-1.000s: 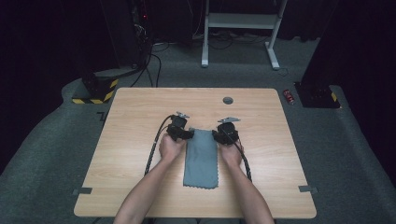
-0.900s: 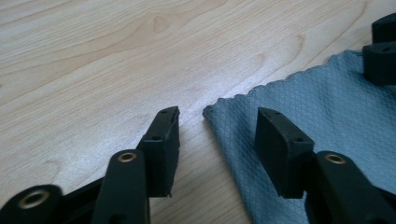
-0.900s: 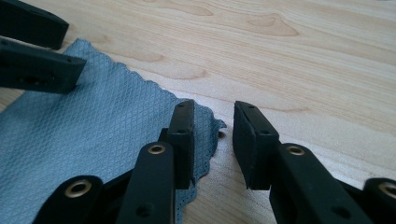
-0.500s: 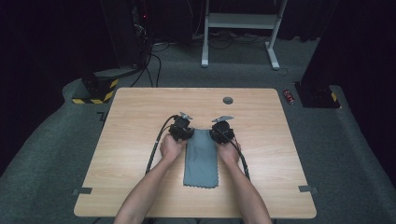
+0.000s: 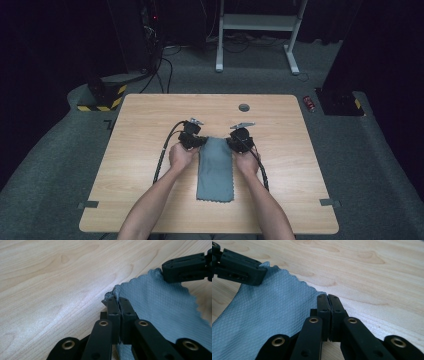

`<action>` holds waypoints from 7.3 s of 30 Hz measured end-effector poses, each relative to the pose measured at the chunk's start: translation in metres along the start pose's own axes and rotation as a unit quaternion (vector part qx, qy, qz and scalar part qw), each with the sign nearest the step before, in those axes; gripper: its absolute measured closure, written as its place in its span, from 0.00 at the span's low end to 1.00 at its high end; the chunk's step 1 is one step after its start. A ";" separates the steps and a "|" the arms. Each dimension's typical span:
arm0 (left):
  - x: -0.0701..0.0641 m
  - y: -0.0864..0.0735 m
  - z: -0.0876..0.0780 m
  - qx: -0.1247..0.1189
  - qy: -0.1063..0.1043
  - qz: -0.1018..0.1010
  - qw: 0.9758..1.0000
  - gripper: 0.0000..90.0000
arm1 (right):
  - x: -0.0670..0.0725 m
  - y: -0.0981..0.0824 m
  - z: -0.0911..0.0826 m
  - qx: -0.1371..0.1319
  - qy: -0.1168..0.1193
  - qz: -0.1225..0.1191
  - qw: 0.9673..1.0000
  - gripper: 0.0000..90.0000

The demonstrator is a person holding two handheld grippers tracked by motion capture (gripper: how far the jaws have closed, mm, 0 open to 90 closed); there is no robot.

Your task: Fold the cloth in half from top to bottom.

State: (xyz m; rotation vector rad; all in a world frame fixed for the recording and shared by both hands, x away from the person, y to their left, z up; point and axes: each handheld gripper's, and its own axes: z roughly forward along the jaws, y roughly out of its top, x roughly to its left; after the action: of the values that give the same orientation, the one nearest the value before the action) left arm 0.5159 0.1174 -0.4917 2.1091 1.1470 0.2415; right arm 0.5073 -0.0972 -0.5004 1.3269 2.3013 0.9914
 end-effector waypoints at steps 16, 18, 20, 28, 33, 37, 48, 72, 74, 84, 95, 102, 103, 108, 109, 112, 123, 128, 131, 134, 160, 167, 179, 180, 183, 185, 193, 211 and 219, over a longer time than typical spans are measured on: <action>-0.002 0.027 -0.024 -0.032 0.002 0.015 0.999 0.99 | -0.001 0.029 -0.032 -0.030 -0.007 -0.017 0.999 0.99; -0.003 0.034 -0.028 -0.039 0.005 0.022 0.999 0.99 | -0.002 0.032 -0.032 -0.028 -0.008 -0.019 0.999 0.99; -0.004 0.038 -0.031 -0.048 0.001 0.018 0.999 0.99 | -0.004 0.035 -0.036 -0.034 -0.010 -0.016 0.999 0.99; -0.011 0.027 -0.032 -0.044 -0.007 0.037 0.998 0.98 | -0.001 0.029 -0.045 -0.047 -0.008 -0.031 0.998 0.99; -0.011 0.018 -0.029 -0.035 -0.012 0.040 0.999 0.98 | 0.002 0.018 -0.040 -0.039 -0.001 -0.040 0.998 0.99; -0.011 0.011 -0.028 -0.033 -0.019 0.040 0.998 0.98 | 0.003 0.011 -0.041 -0.038 0.006 -0.042 0.998 0.99; -0.017 -0.003 -0.027 -0.024 -0.027 0.048 0.998 0.98 | 0.005 -0.006 -0.041 -0.029 0.022 -0.042 0.998 0.99; -0.025 -0.034 -0.026 -0.021 -0.041 0.047 0.998 0.98 | 0.014 -0.033 -0.046 -0.024 0.045 -0.053 0.997 0.99; -0.025 -0.036 -0.028 -0.024 -0.043 0.046 0.998 0.98 | 0.014 -0.034 -0.047 -0.026 0.046 -0.053 0.997 0.99; -0.030 -0.044 -0.033 -0.032 -0.047 0.051 0.997 0.98 | 0.020 -0.041 -0.057 -0.032 0.056 -0.057 0.996 0.99; -0.036 -0.051 -0.041 -0.039 -0.048 0.064 0.996 0.98 | 0.022 -0.048 -0.062 -0.037 0.063 -0.059 0.996 0.99; -0.043 -0.059 -0.046 -0.047 -0.052 0.070 0.995 0.98 | 0.026 -0.057 -0.071 -0.045 0.072 -0.059 0.995 0.99; -0.043 -0.061 -0.047 -0.048 -0.053 0.070 0.995 0.98 | 0.027 -0.058 -0.072 -0.045 0.073 -0.062 0.994 0.99; -0.047 -0.066 -0.050 -0.052 -0.054 0.071 0.995 0.98 | 0.030 -0.066 -0.073 -0.043 0.076 -0.067 0.994 0.99; -0.047 -0.068 -0.051 -0.052 -0.054 0.072 0.995 0.98 | 0.031 -0.068 -0.074 -0.043 0.078 -0.065 0.994 0.99; -0.048 -0.073 -0.052 -0.052 -0.058 0.071 0.994 0.98 | 0.033 -0.072 -0.076 -0.045 0.084 -0.065 0.993 0.99; -0.057 -0.085 -0.054 -0.048 -0.060 0.083 0.994 0.98 | 0.037 -0.085 -0.084 -0.045 0.095 -0.067 0.992 0.99; -0.060 -0.091 -0.054 -0.048 -0.061 0.085 0.993 0.98 | 0.039 -0.091 -0.085 -0.042 0.095 -0.069 0.992 0.99; -0.062 -0.096 -0.052 -0.045 -0.059 0.082 0.994 0.98 | 0.041 -0.096 -0.085 -0.041 0.095 -0.072 0.992 0.99; -0.062 -0.099 -0.051 -0.042 -0.057 0.082 0.994 0.97 | 0.043 -0.099 -0.084 -0.036 0.095 -0.073 0.992 0.99; -0.065 -0.119 -0.080 -0.065 -0.072 0.059 0.993 0.68 | 0.051 -0.111 -0.102 -0.045 0.118 -0.075 0.989 0.83; -0.063 -0.104 -0.085 -0.077 -0.059 0.051 0.994 0.65 | 0.052 -0.101 -0.102 -0.052 0.105 -0.070 0.991 0.86; -0.068 -0.111 -0.063 -0.014 -0.026 0.081 0.996 0.62 | 0.065 -0.110 -0.084 -0.008 0.060 -0.117 0.991 0.81; -0.067 -0.112 -0.064 -0.011 -0.023 0.085 0.996 0.62 | 0.065 -0.112 -0.085 -0.006 0.057 -0.126 0.990 0.80; -0.067 -0.118 -0.064 0.000 -0.017 0.090 0.996 0.61 | 0.064 -0.117 -0.085 -0.002 0.049 -0.135 0.990 0.78; -0.065 -0.119 -0.066 0.002 -0.019 0.091 0.996 0.60 | 0.062 -0.118 -0.086 -0.003 0.051 -0.130 0.990 0.77; -0.053 -0.096 -0.074 -0.035 -0.003 0.065 0.997 0.60 | 0.056 -0.101 -0.088 -0.021 0.055 -0.108 0.992 0.80; -0.036 -0.069 -0.028 0.003 0.057 0.050 0.997 0.57 | 0.033 -0.072 -0.043 -0.007 0.039 -0.051 0.998 0.85; -0.024 -0.071 -0.044 -0.024 0.034 0.011 0.999 0.58 | 0.024 -0.072 -0.050 -0.007 0.026 -0.045 0.999 0.80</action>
State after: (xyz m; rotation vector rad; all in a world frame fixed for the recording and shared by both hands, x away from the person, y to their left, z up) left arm 0.4349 0.1456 -0.5028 2.0857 1.1474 0.3505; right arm 0.4209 -0.1217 -0.5126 1.1945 2.3641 1.0229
